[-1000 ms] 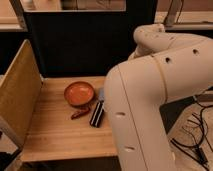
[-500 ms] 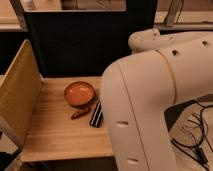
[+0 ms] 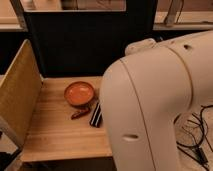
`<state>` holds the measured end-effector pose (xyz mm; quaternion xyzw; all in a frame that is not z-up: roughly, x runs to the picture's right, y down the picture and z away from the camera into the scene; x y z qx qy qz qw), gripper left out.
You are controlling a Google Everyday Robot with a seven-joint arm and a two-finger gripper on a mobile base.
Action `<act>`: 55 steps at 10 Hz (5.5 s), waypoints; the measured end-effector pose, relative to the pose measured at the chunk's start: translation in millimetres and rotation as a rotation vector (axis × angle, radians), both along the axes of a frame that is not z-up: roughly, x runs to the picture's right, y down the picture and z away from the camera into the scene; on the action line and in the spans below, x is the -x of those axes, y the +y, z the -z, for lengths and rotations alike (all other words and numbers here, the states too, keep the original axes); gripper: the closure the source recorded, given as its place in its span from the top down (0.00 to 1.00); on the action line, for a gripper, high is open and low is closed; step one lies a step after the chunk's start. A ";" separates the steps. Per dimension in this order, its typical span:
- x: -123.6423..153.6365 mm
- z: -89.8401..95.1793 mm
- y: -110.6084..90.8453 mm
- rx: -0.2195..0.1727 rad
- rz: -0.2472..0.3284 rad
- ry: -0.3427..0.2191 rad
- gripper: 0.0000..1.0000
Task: Place the ceramic cup in the ceramic bowl
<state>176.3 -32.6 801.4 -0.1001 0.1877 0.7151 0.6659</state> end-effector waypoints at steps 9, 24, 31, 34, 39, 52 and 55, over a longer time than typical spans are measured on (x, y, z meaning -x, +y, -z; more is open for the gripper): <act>27.0 0.4 32.6 0.115 0.116 -0.047 0.80; 80.4 -35.1 133.4 0.348 0.129 -0.206 0.58; 88.2 -38.2 127.4 0.329 0.080 -0.263 0.00; 74.7 -27.8 102.3 0.258 0.042 -0.259 0.00; 50.2 12.3 40.0 0.076 0.027 -0.240 0.00; 227.3 26.2 -45.6 -0.002 0.396 -0.425 0.00; 265.5 10.2 -27.8 0.070 0.456 -0.505 0.00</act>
